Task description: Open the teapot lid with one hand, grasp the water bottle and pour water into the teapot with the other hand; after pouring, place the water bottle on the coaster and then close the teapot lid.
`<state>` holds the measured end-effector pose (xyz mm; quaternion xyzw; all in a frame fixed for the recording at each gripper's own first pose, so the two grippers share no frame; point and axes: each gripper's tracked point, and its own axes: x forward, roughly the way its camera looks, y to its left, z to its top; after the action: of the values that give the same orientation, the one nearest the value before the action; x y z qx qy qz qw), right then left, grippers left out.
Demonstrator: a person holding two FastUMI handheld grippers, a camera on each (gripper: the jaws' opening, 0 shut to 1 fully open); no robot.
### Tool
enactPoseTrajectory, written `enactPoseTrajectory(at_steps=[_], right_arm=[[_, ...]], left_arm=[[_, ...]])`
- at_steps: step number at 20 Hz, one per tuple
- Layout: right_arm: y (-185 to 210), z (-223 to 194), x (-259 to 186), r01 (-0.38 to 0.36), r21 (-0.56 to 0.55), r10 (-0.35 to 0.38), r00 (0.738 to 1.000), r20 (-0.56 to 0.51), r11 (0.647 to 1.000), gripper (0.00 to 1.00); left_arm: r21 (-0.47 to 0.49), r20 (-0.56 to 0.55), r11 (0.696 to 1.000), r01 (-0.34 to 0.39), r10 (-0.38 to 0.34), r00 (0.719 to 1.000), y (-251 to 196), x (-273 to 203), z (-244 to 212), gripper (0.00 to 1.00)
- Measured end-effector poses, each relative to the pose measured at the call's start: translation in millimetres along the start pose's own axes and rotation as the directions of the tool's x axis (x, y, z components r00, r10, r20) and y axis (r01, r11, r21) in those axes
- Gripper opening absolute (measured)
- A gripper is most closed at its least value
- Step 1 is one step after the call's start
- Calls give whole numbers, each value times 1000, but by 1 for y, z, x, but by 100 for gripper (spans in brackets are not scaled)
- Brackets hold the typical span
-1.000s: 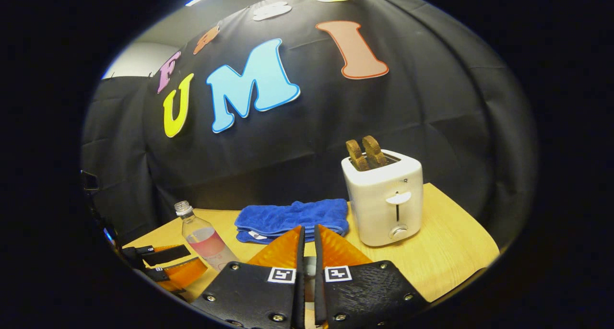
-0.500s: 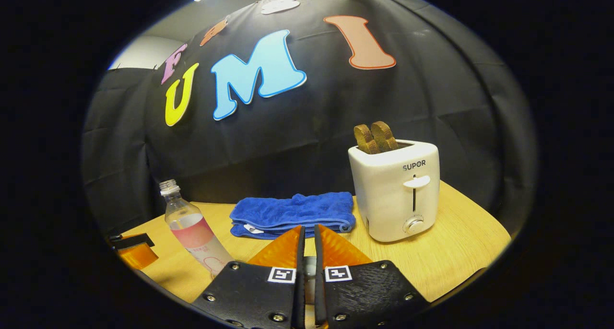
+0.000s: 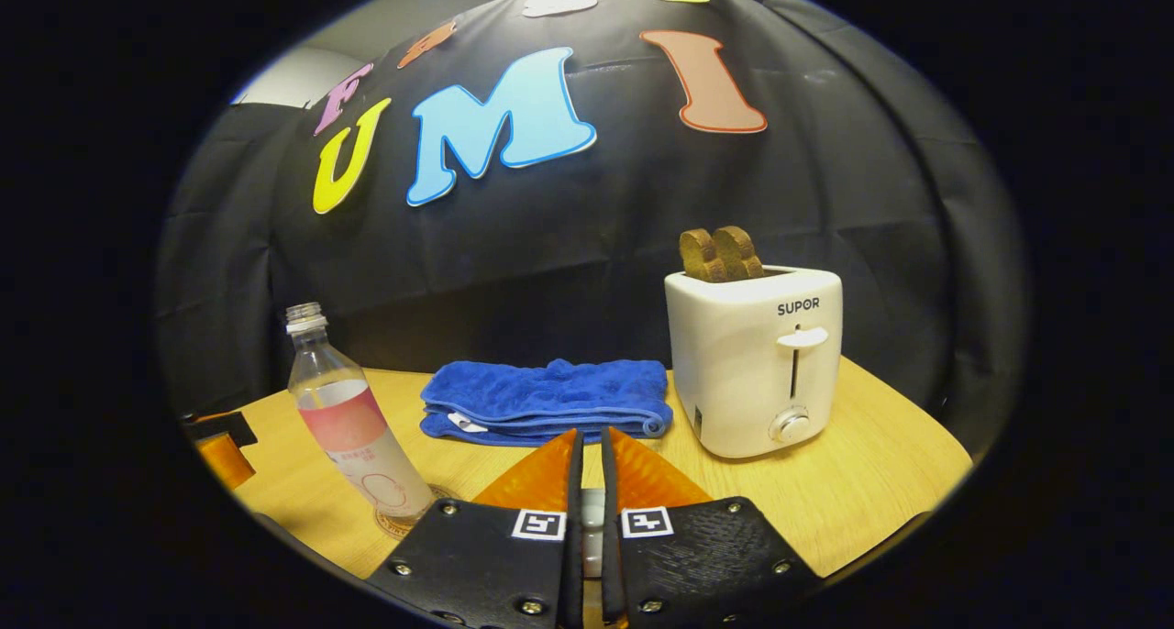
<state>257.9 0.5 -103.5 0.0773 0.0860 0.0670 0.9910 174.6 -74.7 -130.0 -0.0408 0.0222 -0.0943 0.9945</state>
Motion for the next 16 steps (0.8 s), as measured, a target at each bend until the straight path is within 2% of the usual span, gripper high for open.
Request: enactPoseTrajectory(at_steps=[5,9,11,12,13,15,16], right_arm=[[-1,-7,2,-12,37,12,1000,-7,999,8],[2,-9,0,-6,25,6,1000,-16,1000,14],[5,-1,-8,0,31,0,1000,0,1000,27],[7,6,-13,0,27,-1,1000,13,1000,40],[5,11,-17,12,20,-13,1000,23,1000,47],[8,25,-34,14,5,-14,999,48,1000,55],[10,34,-46,14,-8,-13,997,70,1000,65]], left_arm=[[5,-3,1000,16,-16,1000,-5,-1,-1,100],[15,6,1000,10,-10,1000,-3,-4,2,100],[21,12,1000,13,-13,1000,-5,-6,3,100],[17,12,1000,17,-17,1000,-7,-6,3,100],[11,12,1000,24,-24,1000,-10,-6,3,100],[9,16,1000,26,-26,1000,-12,-9,5,100],[13,21,1000,25,-25,999,-13,-10,7,100]])
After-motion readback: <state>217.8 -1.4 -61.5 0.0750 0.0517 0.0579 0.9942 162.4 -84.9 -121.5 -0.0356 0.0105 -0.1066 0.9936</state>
